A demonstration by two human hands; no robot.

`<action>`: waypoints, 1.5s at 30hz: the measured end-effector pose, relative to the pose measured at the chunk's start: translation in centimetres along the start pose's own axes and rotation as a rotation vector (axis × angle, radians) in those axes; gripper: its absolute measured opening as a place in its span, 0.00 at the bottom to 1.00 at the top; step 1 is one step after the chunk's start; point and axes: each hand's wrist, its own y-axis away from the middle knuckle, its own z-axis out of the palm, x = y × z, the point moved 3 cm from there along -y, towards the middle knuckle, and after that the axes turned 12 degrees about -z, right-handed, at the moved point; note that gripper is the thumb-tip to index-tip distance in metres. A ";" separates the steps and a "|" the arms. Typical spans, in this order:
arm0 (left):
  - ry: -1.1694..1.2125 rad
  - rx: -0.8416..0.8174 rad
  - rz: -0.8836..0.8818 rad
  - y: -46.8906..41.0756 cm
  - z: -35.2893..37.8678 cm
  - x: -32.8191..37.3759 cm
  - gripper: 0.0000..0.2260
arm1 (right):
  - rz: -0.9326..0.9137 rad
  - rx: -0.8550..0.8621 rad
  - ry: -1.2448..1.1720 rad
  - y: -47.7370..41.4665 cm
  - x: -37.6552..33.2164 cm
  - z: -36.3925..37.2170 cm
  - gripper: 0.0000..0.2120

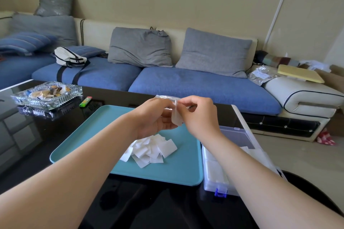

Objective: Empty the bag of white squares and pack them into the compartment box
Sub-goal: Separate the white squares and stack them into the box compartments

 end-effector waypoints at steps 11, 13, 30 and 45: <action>-0.053 -0.054 -0.016 0.3 0.5 0.0 0.16 | -0.208 -0.360 -0.003 1.0 -2.0 0.1 0.31; -0.076 -0.044 -0.004 0.3 0.4 0.0 0.17 | -0.268 -0.416 0.114 1.2 -1.8 0.4 0.38; -0.239 -0.057 -0.087 -0.3 -0.1 -1.1 0.07 | -0.418 -0.338 0.127 1.4 -2.2 -0.1 0.29; -0.812 0.035 0.102 -0.6 3.9 -3.2 0.16 | 0.055 -0.308 0.118 1.0 -0.1 -5.1 0.10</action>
